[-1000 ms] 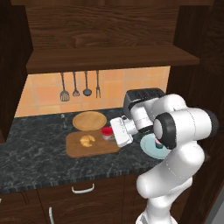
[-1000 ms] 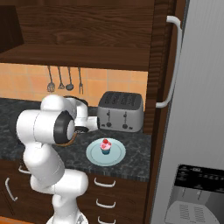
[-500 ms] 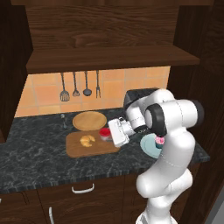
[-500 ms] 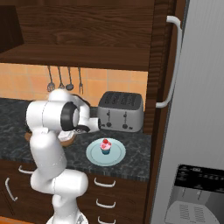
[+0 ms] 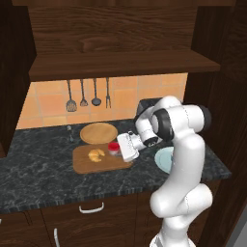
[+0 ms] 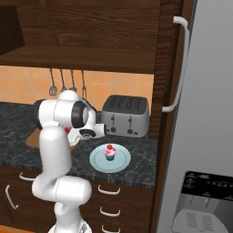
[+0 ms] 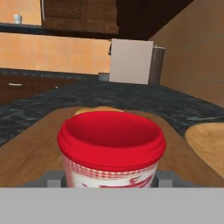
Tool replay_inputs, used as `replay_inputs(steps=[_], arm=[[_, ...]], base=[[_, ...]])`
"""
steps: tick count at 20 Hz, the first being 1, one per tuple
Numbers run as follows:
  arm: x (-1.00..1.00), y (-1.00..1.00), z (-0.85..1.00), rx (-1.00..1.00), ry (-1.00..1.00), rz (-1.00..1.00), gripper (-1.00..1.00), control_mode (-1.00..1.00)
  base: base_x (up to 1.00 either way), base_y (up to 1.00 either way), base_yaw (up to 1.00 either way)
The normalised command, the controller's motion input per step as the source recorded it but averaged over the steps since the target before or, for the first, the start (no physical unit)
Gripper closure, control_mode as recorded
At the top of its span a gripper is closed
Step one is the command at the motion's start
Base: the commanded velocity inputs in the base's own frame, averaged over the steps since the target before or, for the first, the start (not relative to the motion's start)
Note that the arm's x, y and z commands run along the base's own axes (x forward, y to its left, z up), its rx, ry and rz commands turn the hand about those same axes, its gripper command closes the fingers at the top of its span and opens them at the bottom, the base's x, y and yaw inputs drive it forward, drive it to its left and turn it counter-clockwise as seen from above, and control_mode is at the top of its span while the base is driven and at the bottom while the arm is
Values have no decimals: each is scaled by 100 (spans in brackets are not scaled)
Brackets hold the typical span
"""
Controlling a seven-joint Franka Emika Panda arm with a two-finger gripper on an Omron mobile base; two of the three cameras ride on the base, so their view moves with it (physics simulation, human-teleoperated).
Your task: From the different types of pastries on the counter, select a croissant and place it on the cutting board. Then retrieve a jar of jam from the cabinet and place it alongside the croissant on the cutting board.
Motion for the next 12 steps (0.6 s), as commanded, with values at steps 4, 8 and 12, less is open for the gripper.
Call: replay_inputs(steps=[4,8,12], arm=[[23,0,-20,0,1,7,-100,-100],[0,-8,0,2,0,1,-100,-100],[0,-29,3,2,0,0,-100,-100]], base=[[0,0,0],[0,0,0],[0,0,0]])
